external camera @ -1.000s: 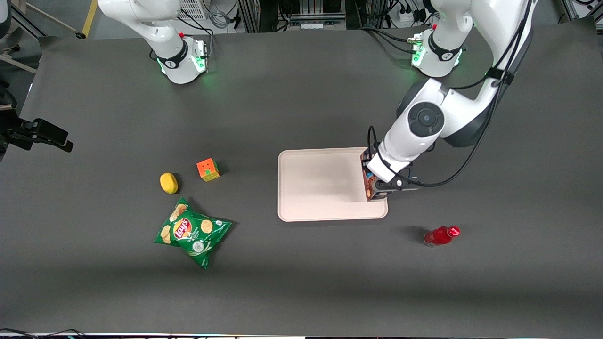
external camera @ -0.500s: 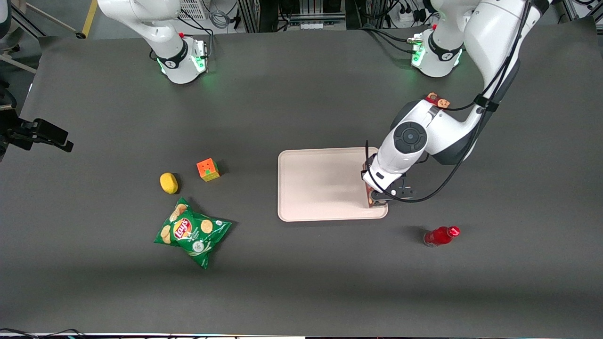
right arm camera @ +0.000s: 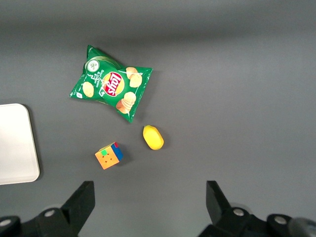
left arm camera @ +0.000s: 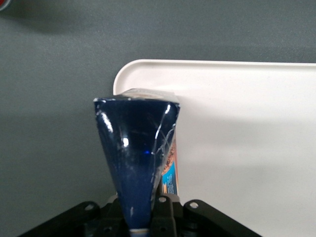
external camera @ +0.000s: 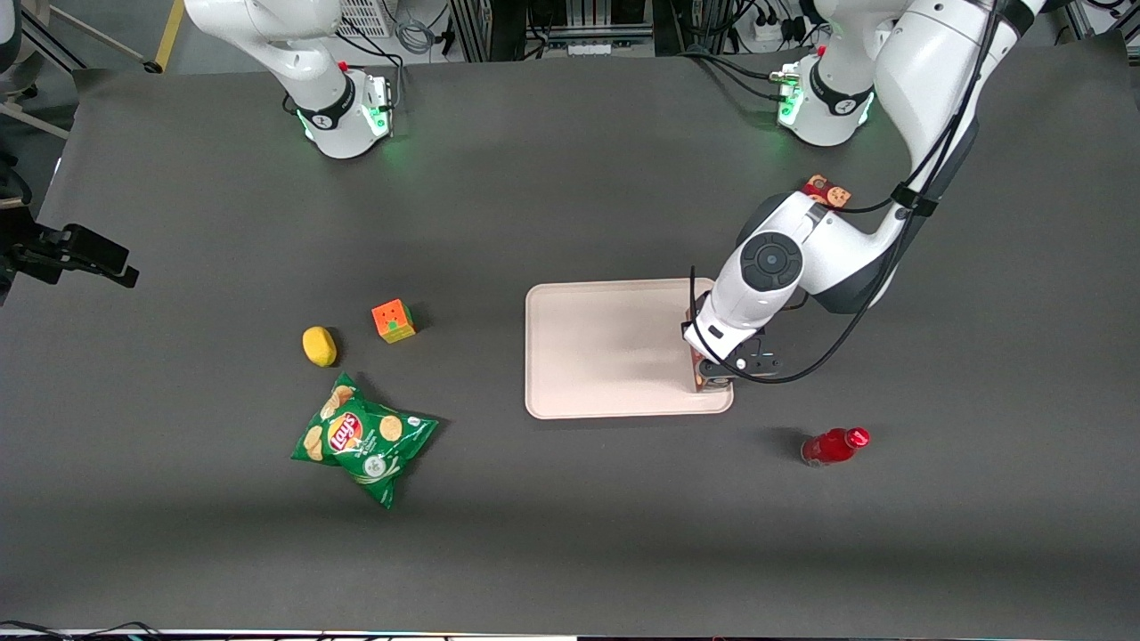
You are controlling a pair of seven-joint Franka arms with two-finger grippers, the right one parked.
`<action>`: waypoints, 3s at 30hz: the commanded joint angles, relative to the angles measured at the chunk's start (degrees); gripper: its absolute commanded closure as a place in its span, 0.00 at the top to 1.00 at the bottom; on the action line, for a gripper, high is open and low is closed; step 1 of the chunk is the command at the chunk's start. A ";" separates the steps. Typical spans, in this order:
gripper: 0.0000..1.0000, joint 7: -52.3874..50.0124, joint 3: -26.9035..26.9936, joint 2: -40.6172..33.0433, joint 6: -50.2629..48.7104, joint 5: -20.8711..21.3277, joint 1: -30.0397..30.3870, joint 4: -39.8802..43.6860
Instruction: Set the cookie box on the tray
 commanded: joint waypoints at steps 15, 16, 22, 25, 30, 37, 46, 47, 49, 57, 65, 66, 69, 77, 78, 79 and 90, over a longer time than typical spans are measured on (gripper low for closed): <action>1.00 -1.53 0.09 -0.06 0.69 1.69 -0.09 -0.45; 1.00 -1.53 0.09 -0.06 0.69 1.60 -0.09 -0.45; 1.00 -0.91 0.00 -0.85 -0.54 1.60 0.09 0.69; 1.00 -0.30 -0.26 -2.25 -4.39 1.60 0.18 3.23; 1.00 7.33 -2.28 -2.44 -22.13 0.63 0.09 15.61; 1.00 19.73 -1.85 -4.62 -41.66 -5.60 0.70 30.30; 1.00 37.04 7.72 -14.47 -48.35 -8.41 1.23 32.25; 1.00 38.71 9.47 -15.35 -48.71 -9.64 1.23 32.16; 1.00 40.82 13.34 -17.02 -49.15 -11.58 1.06 31.72; 1.00 51.12 22.14 -21.41 -48.27 -14.13 1.05 28.74; 1.00 51.03 25.93 -30.64 -38.79 -18.35 0.88 13.89; 1.00 51.03 25.93 -31.52 -37.47 -18.44 0.88 12.31; 1.00 50.77 25.84 -33.46 -35.79 -19.22 0.62 9.75; 1.00 50.33 25.49 -33.64 -36.32 -21.60 0.53 9.75; 1.00 50.41 25.49 -33.64 -36.32 -21.78 0.44 9.83; 1.00 50.33 25.49 -33.64 -36.32 -21.87 0.44 9.83; 1.00 45.41 25.49 -33.37 -35.88 -21.87 0.26 9.92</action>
